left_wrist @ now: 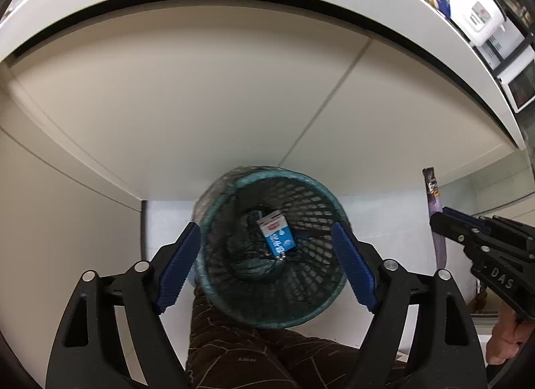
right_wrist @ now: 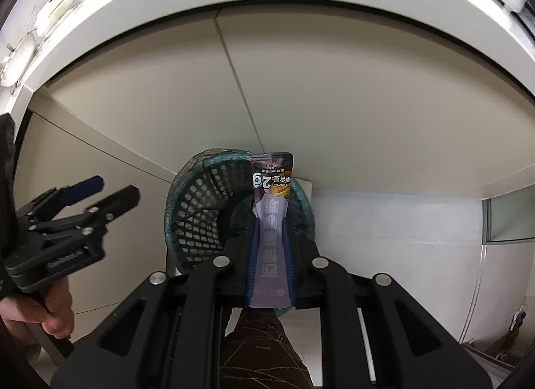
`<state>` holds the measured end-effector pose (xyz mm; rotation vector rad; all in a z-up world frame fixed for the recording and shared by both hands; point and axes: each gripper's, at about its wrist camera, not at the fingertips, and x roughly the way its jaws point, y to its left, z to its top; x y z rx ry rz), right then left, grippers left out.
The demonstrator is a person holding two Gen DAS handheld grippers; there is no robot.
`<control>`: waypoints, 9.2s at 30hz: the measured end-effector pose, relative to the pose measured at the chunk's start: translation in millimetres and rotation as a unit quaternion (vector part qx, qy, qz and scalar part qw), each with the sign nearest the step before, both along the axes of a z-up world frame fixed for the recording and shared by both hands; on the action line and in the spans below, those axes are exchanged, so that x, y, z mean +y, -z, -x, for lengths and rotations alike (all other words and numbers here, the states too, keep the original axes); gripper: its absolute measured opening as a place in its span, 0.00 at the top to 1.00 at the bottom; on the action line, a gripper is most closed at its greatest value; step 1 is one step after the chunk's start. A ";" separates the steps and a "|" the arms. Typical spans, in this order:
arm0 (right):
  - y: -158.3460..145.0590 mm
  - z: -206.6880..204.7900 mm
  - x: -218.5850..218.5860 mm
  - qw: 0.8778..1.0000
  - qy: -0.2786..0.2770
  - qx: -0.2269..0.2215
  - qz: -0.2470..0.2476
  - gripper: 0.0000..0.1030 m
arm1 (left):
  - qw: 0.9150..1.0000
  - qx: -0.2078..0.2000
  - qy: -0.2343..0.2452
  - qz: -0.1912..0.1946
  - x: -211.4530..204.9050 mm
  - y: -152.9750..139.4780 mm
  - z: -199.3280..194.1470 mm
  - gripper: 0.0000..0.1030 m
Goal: Collect trash
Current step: 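Open the left gripper to drop the carton while the right drops the wrapper, then raise both tools back up toward the counter items, then grasp the clear plastic bag with the left gripper while the right grasps the blue chip bag, then lift both bags and carry them down over the trash bin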
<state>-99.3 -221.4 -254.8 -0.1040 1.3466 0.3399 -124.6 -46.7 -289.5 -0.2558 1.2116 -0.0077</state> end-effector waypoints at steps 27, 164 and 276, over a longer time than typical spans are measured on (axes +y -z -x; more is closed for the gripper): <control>39.9 -3.5 37.2 0.998 -0.053 0.028 -0.011 0.82 | 0.999 -0.021 -0.037 -0.009 52.3 -20.3 16.7 0.06; -86.4 -390.4 -122.4 0.972 0.225 0.043 0.056 0.86 | 0.998 -0.001 0.012 -0.055 20.4 -130.2 -219.0 0.98; -8.0 2.4 -15.5 0.998 -0.017 0.009 -0.053 0.90 | 0.999 0.010 0.026 0.034 -26.8 -14.0 0.8 0.98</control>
